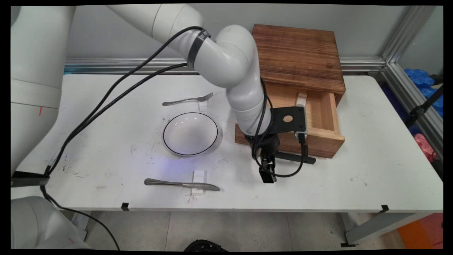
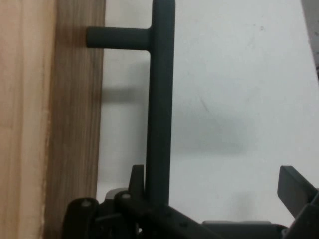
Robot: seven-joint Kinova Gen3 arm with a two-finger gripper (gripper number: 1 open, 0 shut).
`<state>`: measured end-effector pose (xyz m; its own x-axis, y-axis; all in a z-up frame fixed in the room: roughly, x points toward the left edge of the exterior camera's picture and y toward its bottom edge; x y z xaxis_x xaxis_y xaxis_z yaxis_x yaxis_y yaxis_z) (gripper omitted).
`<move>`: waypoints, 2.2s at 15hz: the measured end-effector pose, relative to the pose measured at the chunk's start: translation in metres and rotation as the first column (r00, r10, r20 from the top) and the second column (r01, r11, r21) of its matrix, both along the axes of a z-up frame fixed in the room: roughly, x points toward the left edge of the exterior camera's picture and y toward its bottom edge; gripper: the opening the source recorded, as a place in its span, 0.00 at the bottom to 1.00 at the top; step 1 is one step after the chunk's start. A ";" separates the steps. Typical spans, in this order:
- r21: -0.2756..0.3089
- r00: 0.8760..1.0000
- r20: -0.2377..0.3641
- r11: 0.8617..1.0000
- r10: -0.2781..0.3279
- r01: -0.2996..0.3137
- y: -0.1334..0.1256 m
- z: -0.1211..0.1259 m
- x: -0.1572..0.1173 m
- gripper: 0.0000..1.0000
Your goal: Open the drawer
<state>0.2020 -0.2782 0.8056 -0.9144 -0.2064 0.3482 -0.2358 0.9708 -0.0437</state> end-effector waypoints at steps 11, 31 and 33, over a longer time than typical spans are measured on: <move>0.005 1.000 0.017 1.000 -0.012 0.012 0.020 -0.007 0.000 1.00; 0.048 0.999 0.024 0.998 -0.032 0.030 0.063 -0.013 -0.014 1.00; 0.054 0.999 0.023 0.998 -0.034 0.033 0.067 -0.013 -0.015 1.00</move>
